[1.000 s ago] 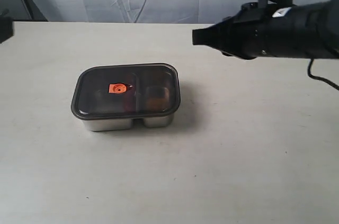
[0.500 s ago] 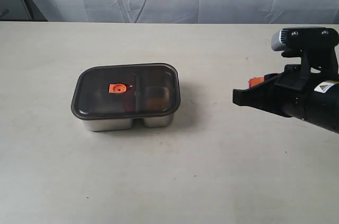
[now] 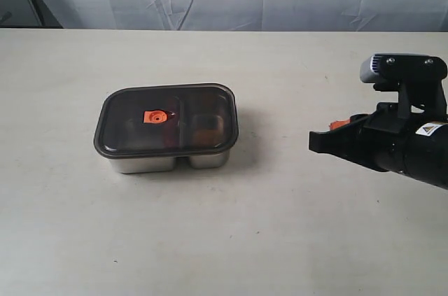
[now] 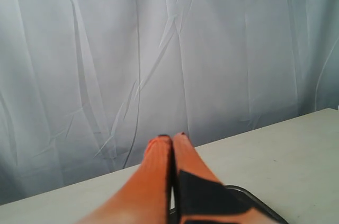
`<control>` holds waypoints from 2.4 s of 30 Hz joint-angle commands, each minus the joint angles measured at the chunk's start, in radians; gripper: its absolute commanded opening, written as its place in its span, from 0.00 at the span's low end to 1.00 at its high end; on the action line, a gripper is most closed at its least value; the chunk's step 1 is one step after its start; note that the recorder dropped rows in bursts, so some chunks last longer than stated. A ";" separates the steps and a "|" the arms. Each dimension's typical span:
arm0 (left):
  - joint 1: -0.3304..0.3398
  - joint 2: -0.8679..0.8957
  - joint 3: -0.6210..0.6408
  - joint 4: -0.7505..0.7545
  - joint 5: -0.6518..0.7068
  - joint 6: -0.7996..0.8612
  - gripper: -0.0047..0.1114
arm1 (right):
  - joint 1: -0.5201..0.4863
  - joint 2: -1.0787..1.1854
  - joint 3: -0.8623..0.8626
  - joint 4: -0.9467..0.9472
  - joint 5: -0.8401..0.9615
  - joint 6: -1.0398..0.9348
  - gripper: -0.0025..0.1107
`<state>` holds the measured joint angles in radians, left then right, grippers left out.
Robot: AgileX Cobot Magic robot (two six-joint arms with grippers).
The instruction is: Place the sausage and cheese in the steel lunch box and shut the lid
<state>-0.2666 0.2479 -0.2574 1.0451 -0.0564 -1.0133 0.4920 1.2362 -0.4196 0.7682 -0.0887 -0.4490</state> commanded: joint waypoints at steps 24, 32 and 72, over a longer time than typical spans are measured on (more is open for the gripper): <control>0.169 -0.132 0.205 -0.315 -0.014 -0.027 0.04 | -0.002 -0.034 0.004 -0.115 -0.178 -0.168 0.01; 0.347 -0.151 0.257 -0.496 -0.013 -0.027 0.04 | -0.002 -0.268 0.019 -0.109 -0.233 -0.235 0.01; 0.386 -0.241 0.257 -0.325 0.130 -0.022 0.04 | -0.421 -0.982 0.420 -0.382 -0.157 -0.062 0.01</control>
<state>0.1175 0.0146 -0.0035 0.7122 0.0768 -1.0377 0.0751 0.2869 -0.0075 0.4006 -0.3037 -0.5233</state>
